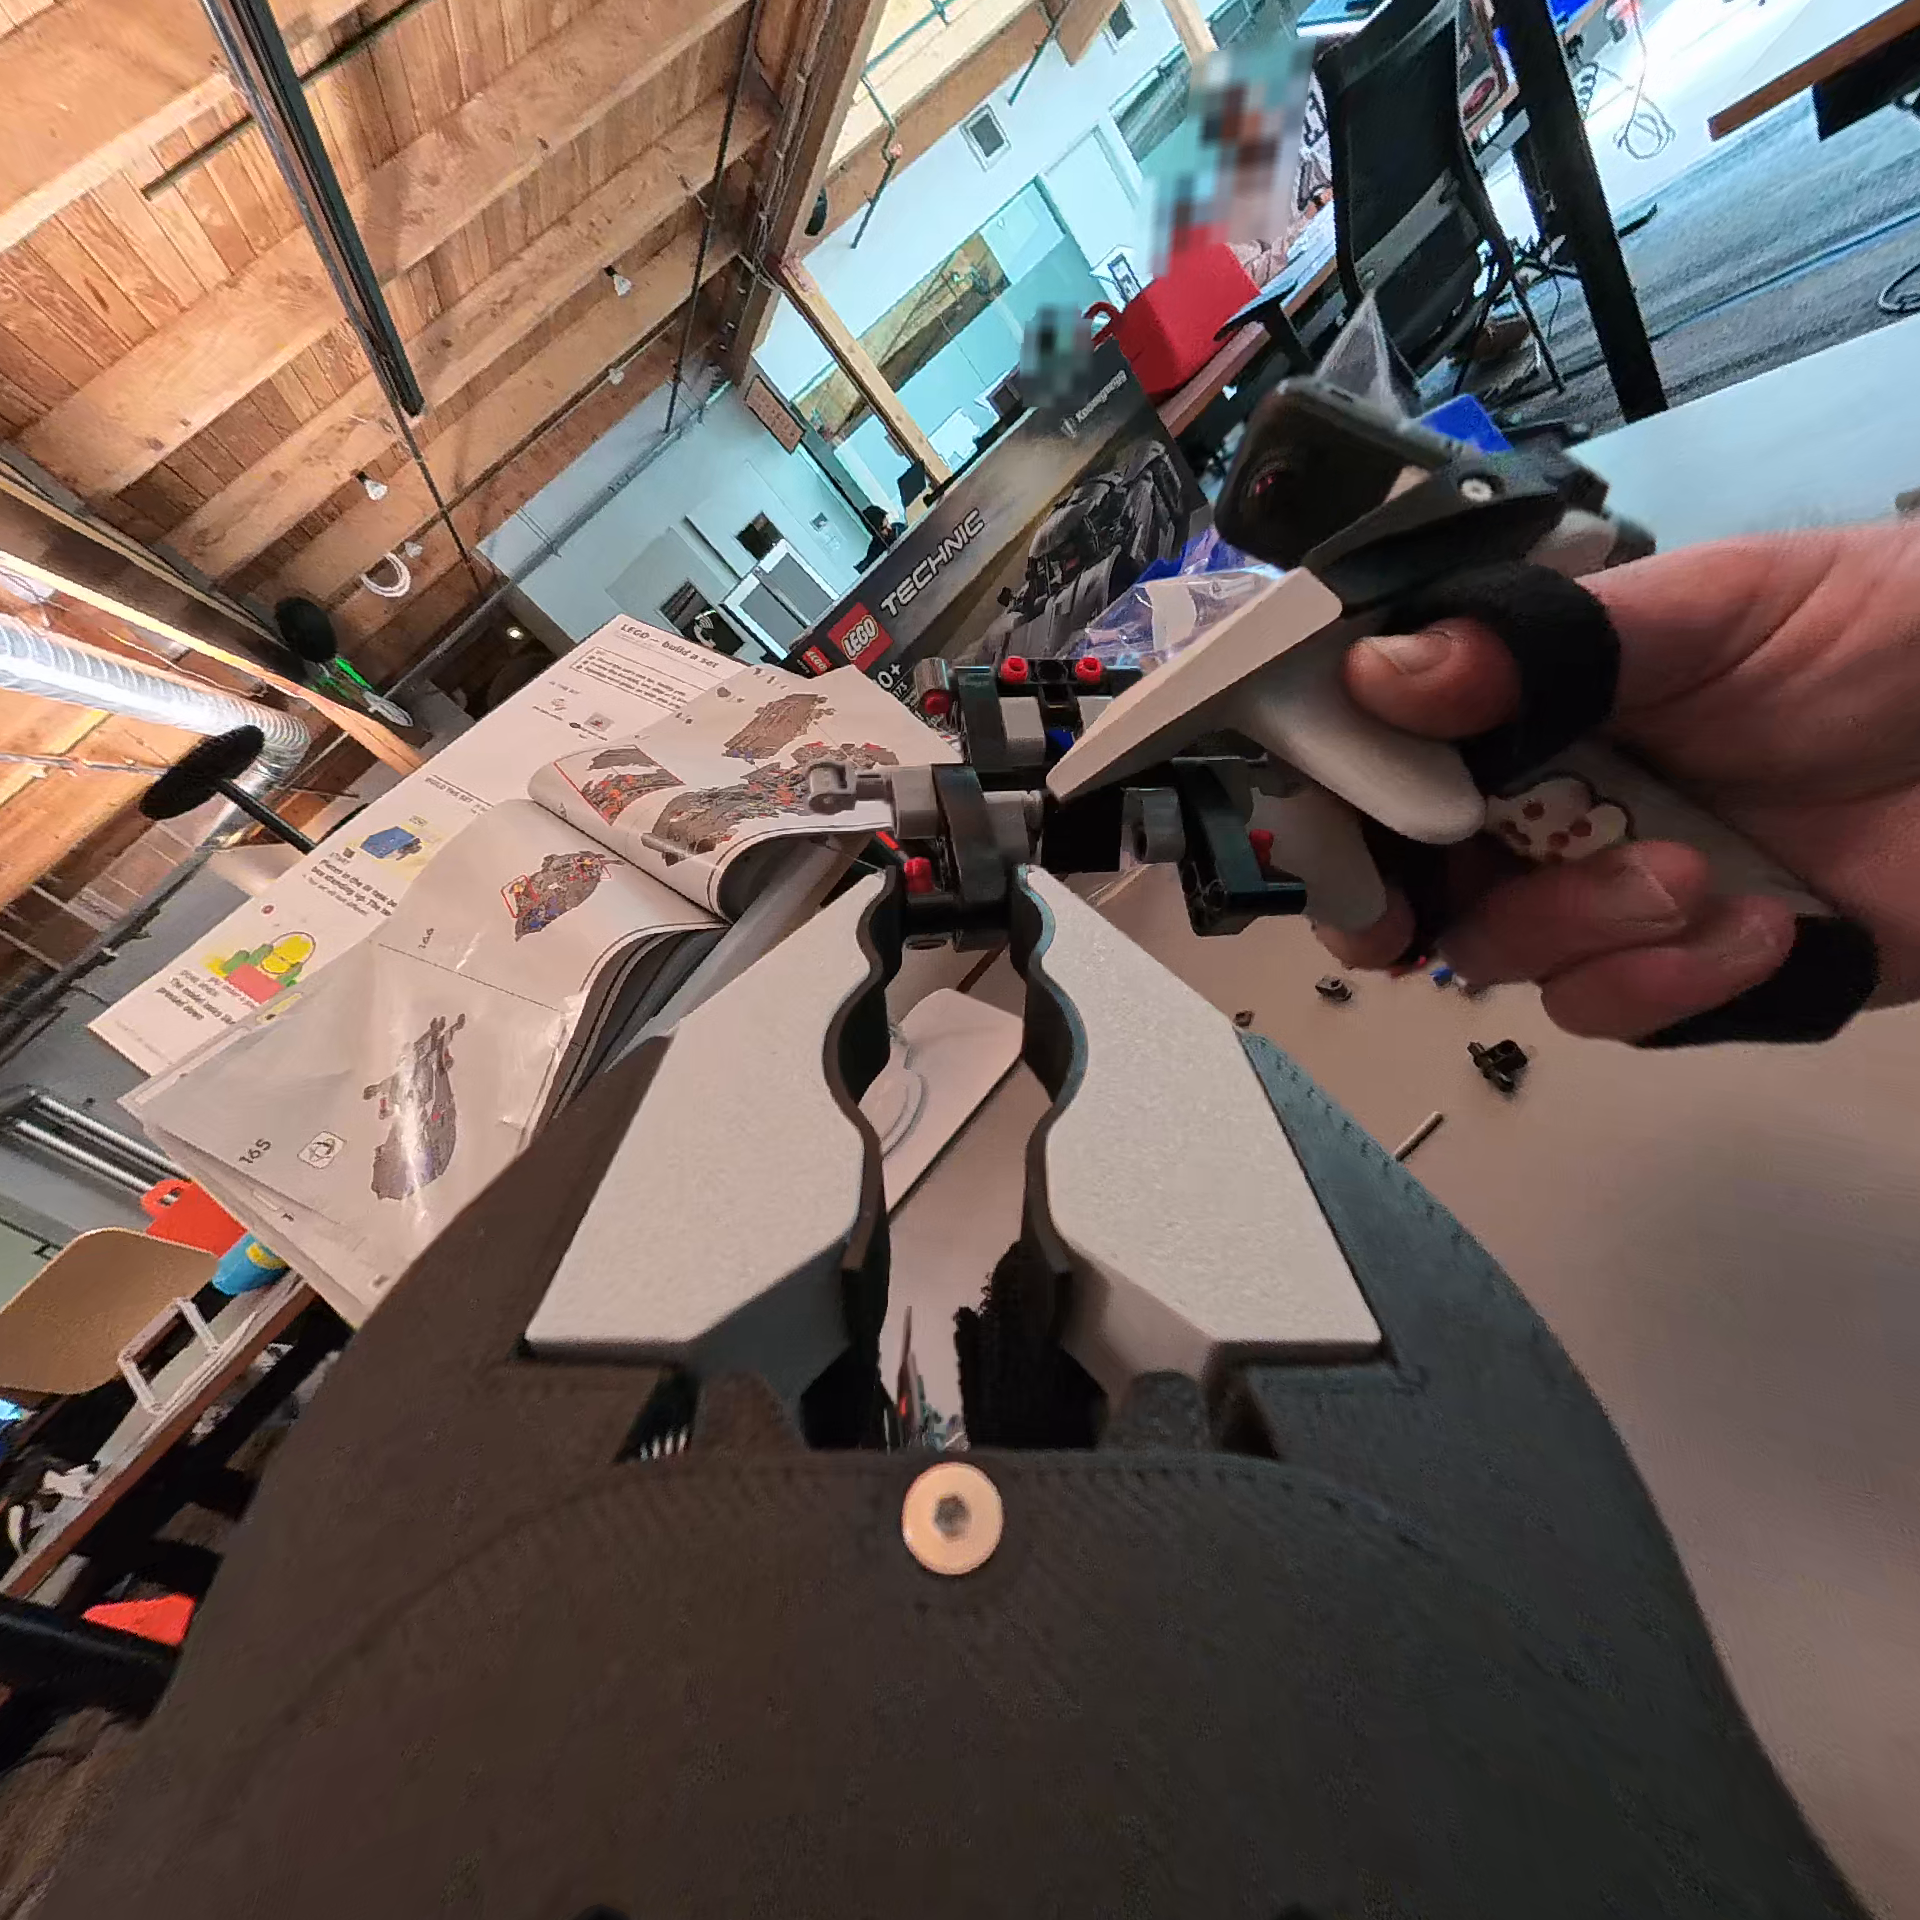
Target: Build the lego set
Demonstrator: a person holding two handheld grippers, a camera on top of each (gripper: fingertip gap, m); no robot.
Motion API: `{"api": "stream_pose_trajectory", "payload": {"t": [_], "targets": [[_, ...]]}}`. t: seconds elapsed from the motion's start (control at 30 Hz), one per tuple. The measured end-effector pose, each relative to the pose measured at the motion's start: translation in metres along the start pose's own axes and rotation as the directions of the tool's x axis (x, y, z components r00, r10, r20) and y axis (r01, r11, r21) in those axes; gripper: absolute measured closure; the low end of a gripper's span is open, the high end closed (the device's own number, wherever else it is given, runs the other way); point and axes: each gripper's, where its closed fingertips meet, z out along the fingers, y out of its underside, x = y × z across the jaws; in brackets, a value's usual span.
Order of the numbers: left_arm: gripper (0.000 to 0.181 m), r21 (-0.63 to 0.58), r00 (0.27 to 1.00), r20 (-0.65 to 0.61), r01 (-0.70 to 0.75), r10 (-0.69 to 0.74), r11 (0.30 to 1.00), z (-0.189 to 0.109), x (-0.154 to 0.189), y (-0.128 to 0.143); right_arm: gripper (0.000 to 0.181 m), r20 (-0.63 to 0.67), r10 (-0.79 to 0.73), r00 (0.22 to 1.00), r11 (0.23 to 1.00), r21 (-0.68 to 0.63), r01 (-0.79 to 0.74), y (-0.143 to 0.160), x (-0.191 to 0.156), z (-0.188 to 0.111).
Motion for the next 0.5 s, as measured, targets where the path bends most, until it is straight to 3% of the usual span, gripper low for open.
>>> {"api": "stream_pose_trajectory", "payload": {"t": [0.13,0.23,0.37,0.5], "targets": [[0.14,-0.004,0.992,-0.001,0.125,-0.125,0.992,0.0,-0.006,0.005,0.175,0.096,0.032,0.995,0.992,0.116,-0.043,-0.013,-0.008,-0.005],[0.138,0.021,0.933,-0.113,0.347,-0.342,0.938,-0.003,0.001,0.006,0.175,0.132,0.029,0.991,0.989,0.138,-0.047,-0.016,-0.011,-0.007],[0.141,0.002,0.696,-0.331,0.676,-0.638,0.737,0.001,0.019,-0.001,0.176,0.173,0.041,0.984,0.988,0.138,-0.065,-0.013,-0.015,-0.002],[0.154,-0.015,0.462,-0.475,0.847,-0.749,0.532,0.003,0.021,-0.01,0.176,0.153,0.028,0.988,0.992,0.117,-0.046,-0.002,-0.012,0.005]]}}
